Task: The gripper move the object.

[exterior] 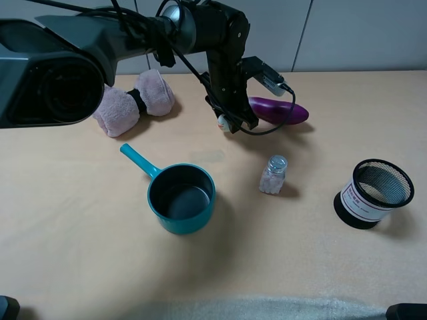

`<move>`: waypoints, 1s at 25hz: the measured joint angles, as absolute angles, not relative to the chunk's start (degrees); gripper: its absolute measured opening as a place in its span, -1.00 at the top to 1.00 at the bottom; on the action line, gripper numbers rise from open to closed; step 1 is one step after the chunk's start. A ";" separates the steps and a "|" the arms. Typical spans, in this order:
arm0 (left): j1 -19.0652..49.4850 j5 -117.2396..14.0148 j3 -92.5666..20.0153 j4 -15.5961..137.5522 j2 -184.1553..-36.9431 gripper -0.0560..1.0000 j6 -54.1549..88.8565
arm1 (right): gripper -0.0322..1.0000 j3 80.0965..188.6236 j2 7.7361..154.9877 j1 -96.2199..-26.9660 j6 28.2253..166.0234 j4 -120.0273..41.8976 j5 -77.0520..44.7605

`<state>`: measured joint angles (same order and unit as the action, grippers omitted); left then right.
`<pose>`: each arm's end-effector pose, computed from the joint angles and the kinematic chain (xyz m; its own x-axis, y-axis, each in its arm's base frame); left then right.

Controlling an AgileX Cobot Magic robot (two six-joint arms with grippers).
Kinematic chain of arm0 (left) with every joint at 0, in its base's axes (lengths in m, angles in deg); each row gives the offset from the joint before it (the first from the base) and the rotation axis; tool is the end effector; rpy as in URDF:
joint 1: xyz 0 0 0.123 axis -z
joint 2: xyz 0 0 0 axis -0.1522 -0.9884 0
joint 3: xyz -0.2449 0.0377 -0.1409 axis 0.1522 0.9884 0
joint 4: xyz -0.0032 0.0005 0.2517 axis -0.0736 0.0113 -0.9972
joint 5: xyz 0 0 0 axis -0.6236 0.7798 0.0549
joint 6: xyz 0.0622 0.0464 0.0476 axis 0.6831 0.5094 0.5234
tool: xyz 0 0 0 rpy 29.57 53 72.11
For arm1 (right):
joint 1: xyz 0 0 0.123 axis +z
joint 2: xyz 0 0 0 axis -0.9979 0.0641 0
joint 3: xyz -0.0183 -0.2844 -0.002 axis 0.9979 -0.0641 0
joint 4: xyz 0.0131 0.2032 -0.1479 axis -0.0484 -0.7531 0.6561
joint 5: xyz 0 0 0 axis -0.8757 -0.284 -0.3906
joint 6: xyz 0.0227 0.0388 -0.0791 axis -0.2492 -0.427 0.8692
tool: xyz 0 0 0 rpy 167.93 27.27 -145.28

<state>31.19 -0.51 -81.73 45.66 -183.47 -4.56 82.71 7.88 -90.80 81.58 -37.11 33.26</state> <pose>0.4098 -0.3401 0.1145 -0.5607 0.7671 -0.3116 0.7840 0.6130 0.0984 -0.0035 0.0083 0.2801 -0.4139 -0.0410 -0.9094 -0.0329 0.9990 -0.0301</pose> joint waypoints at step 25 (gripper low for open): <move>31.76 2.80 -83.90 44.37 -183.47 -0.57 -10.17 | -0.37 82.71 7.88 -90.80 81.58 -37.11 33.19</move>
<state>31.76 2.80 -83.90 44.37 -183.47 -10.17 82.71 7.88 -90.80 81.58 -37.11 33.19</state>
